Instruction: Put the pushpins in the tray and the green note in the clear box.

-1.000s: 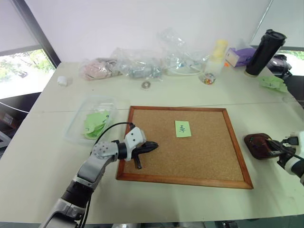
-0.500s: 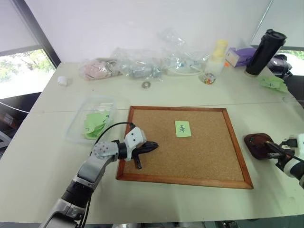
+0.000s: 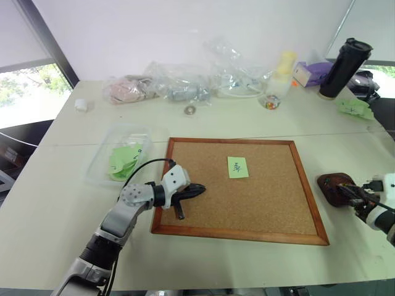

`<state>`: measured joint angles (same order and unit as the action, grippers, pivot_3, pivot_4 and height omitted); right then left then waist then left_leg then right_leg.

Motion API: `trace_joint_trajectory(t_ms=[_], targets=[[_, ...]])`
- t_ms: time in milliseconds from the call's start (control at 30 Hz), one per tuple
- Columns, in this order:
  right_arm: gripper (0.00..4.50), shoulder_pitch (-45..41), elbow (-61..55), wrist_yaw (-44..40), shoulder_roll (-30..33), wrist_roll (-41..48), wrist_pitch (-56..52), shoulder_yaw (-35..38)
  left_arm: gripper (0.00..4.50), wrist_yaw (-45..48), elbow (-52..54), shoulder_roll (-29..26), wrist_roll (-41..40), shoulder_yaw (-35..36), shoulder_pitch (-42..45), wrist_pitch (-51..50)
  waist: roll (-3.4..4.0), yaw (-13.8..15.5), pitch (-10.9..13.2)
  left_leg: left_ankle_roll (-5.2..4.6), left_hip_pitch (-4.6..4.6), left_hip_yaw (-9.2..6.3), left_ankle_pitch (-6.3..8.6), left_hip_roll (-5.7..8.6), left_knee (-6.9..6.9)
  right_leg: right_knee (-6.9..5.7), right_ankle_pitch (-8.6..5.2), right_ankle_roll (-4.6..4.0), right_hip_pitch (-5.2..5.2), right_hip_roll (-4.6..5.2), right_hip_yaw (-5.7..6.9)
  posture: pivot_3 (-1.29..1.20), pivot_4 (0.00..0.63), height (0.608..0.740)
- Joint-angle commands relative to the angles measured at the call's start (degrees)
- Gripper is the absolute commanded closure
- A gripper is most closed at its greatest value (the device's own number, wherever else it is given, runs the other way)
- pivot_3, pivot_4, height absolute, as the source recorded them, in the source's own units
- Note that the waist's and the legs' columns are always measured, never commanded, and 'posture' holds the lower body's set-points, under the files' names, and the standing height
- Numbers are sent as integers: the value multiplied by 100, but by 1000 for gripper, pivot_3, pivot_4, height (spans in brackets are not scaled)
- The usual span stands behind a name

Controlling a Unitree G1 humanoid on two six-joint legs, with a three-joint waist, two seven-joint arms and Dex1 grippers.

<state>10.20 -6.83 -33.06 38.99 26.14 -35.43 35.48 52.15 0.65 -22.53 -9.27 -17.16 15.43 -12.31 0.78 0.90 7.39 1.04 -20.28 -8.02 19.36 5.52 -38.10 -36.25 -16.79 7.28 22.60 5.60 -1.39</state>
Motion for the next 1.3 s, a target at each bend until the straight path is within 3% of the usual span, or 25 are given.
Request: trace_joint_trajectory(t_ms=[33, 200, 433, 600, 733, 1300], targets=[[1516, -1, -270, -46, 73, 138, -31, 115, 4500, 51, -197, -30, 171, -258, -161, -141, 0, 0, 0, 0, 0, 0, 0, 0, 0, 0, 0, 0, 0, 0, 0, 0, 150, 740], [1516, 28, -431, -47, 96, 160, -82, 117, 4500, 66, -236, -35, 172, -255, -160, -115, 1, 0, 0, 0, 0, 0, 0, 0, 0, 0, 0, 0, 0, 0, 0, 0, 150, 740], [1516, -386, -1385, -150, 274, 927, -691, 83, 4500, 86, -289, -37, 178, -259, -151, -66, 4, -7, -2, 0, 1, 0, 0, 0, 0, 0, 0, 0, -1, 0, 0, 0, 150, 740], [1516, -1152, -2024, 25, 293, 1128, -1155, -903, 4500, 101, -349, -23, 188, -261, -124, -29, 4, 14, -3, 1, 3, -3, -1, -2, 0, 0, 0, 0, -3, 0, 3, 0, 150, 740], [1516, -1923, -1968, 297, -81, 922, -1433, -2224, 4500, 79, -373, -11, 219, -267, -113, 16, -11, -3, -5, 2, 2, -3, -1, -2, -1, 0, 0, 0, -2, 0, 4, 0, 150, 740], [1516, -1673, -2084, 413, -288, 710, -1590, -3167, 4500, -64, -290, -75, 207, -222, -309, 63, -16, 108, -3, 2, -10, -6, -1, -2, 0, -1, 0, 0, 15, -2, 6, 0, 150, 740]])
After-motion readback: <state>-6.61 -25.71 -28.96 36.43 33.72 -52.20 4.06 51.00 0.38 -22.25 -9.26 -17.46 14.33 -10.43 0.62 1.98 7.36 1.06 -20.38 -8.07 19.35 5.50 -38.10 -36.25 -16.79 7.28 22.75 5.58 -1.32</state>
